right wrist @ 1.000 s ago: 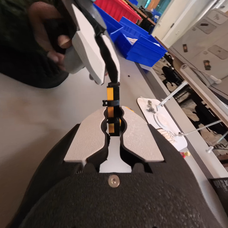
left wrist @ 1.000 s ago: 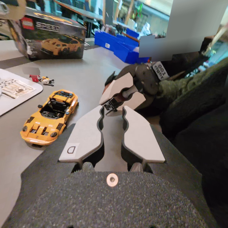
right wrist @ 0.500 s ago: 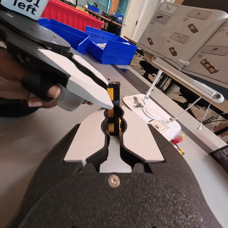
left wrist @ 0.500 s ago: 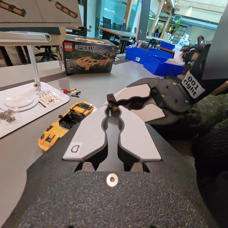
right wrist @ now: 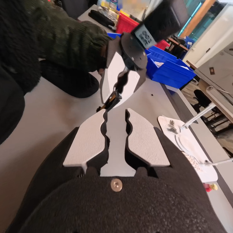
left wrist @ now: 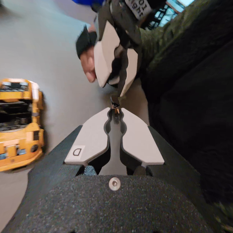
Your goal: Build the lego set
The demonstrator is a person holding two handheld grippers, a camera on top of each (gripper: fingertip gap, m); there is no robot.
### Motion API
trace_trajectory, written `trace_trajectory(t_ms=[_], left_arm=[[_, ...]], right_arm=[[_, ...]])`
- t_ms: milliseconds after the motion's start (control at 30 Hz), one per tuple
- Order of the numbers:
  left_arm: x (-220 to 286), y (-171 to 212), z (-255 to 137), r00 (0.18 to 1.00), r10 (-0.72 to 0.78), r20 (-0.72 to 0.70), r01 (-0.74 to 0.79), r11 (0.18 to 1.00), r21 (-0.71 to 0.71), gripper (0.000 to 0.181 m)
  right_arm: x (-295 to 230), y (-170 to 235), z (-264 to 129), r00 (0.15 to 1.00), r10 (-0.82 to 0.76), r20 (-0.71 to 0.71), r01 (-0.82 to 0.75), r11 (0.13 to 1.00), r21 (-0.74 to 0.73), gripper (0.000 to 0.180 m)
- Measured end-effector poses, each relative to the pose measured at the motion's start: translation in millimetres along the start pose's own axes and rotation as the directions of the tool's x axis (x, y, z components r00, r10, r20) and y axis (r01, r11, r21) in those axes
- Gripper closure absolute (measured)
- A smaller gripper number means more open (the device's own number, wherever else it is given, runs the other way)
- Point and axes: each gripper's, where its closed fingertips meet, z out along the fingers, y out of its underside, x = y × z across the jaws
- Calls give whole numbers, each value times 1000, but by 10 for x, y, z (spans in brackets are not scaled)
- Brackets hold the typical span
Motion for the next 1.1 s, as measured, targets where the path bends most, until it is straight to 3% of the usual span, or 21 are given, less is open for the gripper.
trace_trajectory(t_ms=[167,267,467,600,800,1100], left_arm=[[153,194,147,938,-183,-295,165,983,-85,170],[187,189,185,889,-272,-368,249,962,-109,170],[130,238,254,863,-392,-319,361,920,-156,170],[101,269,297,857,-429,-284,394,903,-173,171],[63,350,353,872,-431,-232,392,899,-198,171],[-75,476,440,974,-227,20,224,938,-264,171]], right_arm=[[-217,71,45,992,-20,121,24,999,-33,159],[-265,94,47,986,-2,167,11,999,-50,157],[-282,50,50,977,60,203,-48,997,-64,158],[-287,196,90,981,44,187,-15,988,-154,156],[-307,288,108,968,144,207,-104,976,-194,168],[-317,416,91,935,279,219,-209,933,-294,178]])
